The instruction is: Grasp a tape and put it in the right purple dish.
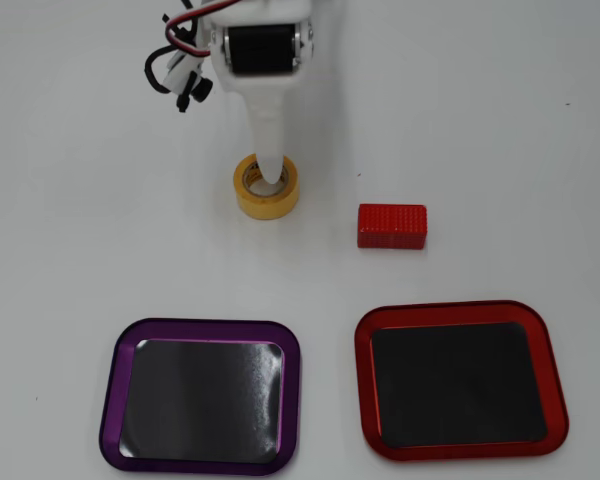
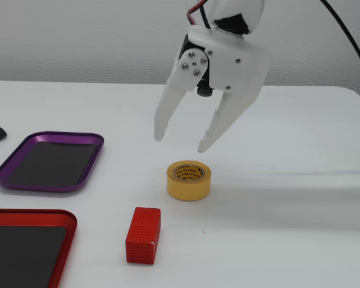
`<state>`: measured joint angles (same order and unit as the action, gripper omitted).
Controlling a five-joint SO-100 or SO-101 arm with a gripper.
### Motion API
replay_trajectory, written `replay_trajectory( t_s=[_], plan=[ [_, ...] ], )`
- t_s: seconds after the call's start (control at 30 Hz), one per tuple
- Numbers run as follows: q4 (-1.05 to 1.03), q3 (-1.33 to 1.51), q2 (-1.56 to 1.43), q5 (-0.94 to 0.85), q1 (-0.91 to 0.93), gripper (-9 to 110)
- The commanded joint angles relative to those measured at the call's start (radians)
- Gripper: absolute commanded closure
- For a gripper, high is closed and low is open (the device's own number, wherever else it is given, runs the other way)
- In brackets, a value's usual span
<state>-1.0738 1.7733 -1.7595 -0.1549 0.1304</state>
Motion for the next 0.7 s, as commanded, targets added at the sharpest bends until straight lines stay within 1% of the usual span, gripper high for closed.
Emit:
replay_trajectory(
  t_s=[0.0,0.43,0.67],
  plan=[
    [-0.008,-0.005,-0.084,-0.009,0.009,86],
    [0.012,0.132,-0.095,-0.012,0.011,86],
    [0.124,0.236,-0.086,-0.043,0.014,86]
  ],
)
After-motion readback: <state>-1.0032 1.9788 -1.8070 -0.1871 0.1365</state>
